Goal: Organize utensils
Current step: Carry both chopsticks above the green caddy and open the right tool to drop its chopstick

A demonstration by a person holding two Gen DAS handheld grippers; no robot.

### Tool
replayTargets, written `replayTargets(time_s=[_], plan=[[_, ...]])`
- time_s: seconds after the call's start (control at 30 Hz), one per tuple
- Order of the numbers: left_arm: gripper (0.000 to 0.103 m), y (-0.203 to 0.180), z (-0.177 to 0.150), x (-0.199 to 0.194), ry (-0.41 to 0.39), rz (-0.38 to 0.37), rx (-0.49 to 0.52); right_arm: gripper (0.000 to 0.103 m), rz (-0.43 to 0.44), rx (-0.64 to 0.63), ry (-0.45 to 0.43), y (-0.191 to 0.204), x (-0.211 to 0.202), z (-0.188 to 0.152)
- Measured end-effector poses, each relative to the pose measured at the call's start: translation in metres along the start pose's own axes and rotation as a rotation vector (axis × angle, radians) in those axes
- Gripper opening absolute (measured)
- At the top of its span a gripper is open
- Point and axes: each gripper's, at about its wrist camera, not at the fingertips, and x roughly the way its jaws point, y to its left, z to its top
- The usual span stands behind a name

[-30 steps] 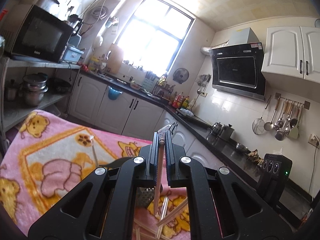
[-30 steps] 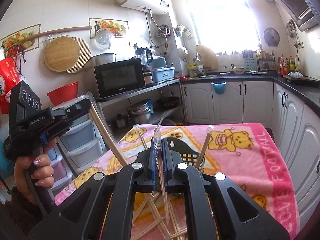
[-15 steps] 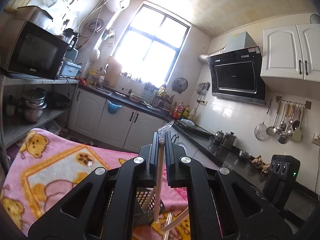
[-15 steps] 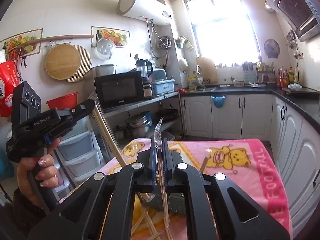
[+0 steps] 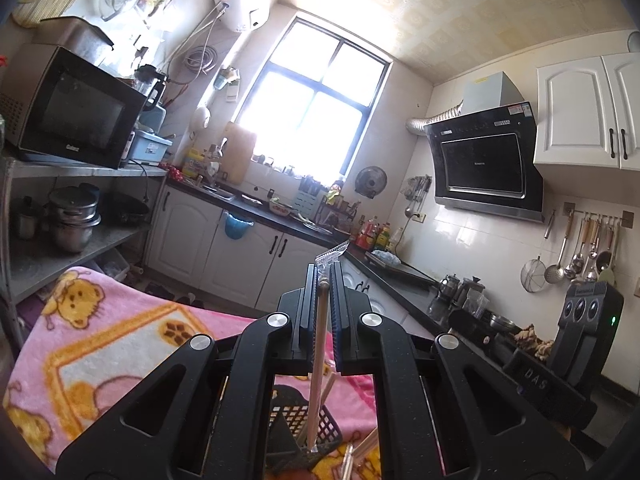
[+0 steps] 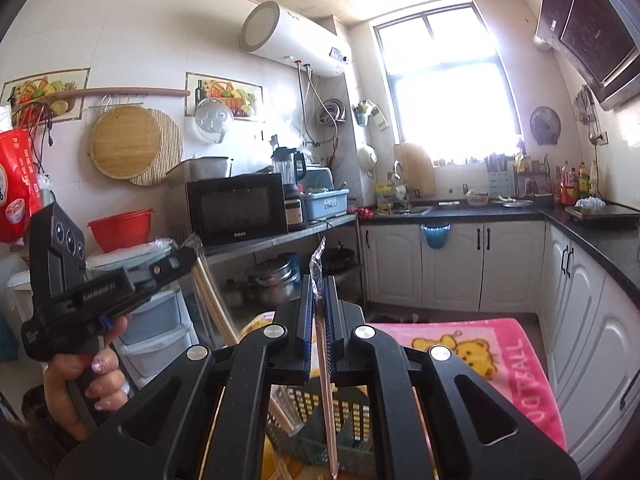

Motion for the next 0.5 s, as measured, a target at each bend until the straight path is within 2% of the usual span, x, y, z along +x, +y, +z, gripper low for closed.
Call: replayTargets(time_s=[0.17,0.2,0.3,0.5], plan=[[0.003,0.003,0.001,0.006,-0.006,0.012,0.01,0.006,-0.011,-0.006,-0.016,-0.004,0.012,0.01],[0.003,0.003,0.001,0.008,-0.005,0.013,0.01,0.001,-0.015,-0.008,-0.019,-0.004,0.014,0.012],[0.003,0.006,-0.002,0.013,-0.003,0.022,0.01,0.001,-0.029,-0.019,-0.021,-0.007,0.023,0.013],[0.003,0.016,-0.019,0.032,0.046,0.04,-0.002,0.001,-0.049,-0.014,0.057,-0.015,0.046,-0.004]])
